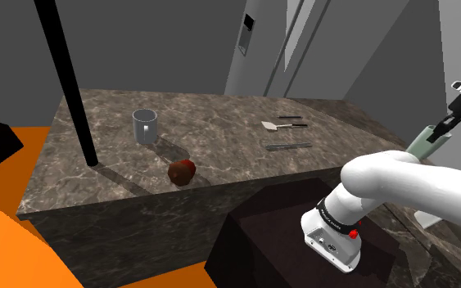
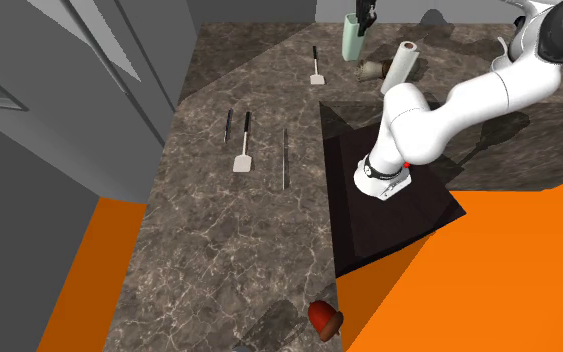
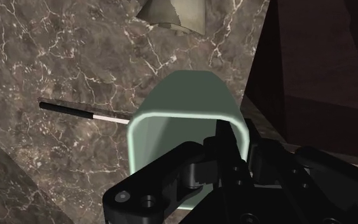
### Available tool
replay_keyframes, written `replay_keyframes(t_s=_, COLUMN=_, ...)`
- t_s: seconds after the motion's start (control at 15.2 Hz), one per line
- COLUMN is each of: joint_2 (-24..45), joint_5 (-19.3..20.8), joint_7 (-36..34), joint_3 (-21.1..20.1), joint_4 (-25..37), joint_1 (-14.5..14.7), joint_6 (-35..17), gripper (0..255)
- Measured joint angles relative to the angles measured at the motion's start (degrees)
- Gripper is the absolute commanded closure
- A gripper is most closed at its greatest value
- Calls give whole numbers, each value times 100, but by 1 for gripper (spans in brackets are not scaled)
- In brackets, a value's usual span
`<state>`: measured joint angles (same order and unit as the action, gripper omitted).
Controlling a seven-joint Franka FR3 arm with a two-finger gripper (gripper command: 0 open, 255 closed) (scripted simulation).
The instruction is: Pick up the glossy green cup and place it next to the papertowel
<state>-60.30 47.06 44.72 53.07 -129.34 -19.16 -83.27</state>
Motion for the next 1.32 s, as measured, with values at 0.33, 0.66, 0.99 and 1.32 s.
replay_keyframes(t_s=0.33, joint_2=-104, joint_5=194, joint_7=-71, joint_3=216, joint_4=-331, joint_1=-58, joint_6=-263, gripper=255)
replay_keyframes(t_s=0.66, joint_2=-195, joint_5=418, joint_7=-129, joint_3=466, joint_4=-642, joint_1=-120, joint_6=-531, gripper=255)
replay_keyframes(t_s=0.99, joint_2=-245, joint_5=636, joint_7=-199, joint_3=722, joint_4=-902, joint_1=-148, joint_6=-788, gripper=255)
replay_keyframes(t_s=1.32, joint_2=-266, joint_5=874, joint_7=-268, joint_3=1014, joint_4=-1120, joint_1=-147, joint_6=-1052, gripper=255)
